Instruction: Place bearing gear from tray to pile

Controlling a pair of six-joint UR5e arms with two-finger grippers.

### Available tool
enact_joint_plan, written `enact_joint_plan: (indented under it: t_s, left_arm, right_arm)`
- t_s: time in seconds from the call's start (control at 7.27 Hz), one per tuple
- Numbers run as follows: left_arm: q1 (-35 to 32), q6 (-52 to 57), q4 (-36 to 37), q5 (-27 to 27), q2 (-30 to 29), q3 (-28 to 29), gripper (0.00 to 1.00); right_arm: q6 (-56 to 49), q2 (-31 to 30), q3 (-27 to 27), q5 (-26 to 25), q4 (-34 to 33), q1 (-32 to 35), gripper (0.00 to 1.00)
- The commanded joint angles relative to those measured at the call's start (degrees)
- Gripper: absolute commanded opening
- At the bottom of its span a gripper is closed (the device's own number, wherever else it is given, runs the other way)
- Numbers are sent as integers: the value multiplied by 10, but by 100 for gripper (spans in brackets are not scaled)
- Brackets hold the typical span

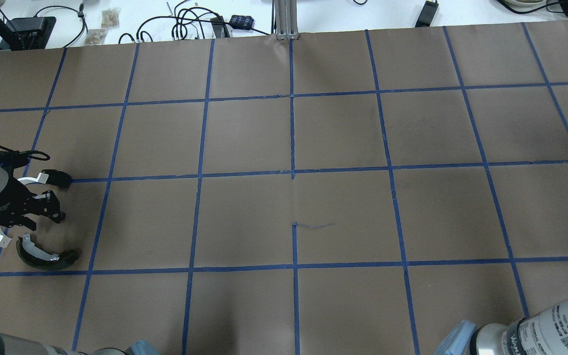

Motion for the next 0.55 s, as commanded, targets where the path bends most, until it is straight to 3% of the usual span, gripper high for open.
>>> enact_joint_plan:
  t_s: [0.0, 0.14, 0.41]
  left_arm:
    - [-28, -1, -2, -3, 9, 13, 100]
    - [-56, -5, -12, 1, 12, 37, 100]
    - [-80, -38, -174, -4, 9, 165, 100]
  right_arm:
    - [58, -38, 0, -4, 50, 52, 26]
    - [96, -51, -1, -5, 74, 84, 26]
    - [179, -77, -1, -5, 113, 153, 26]
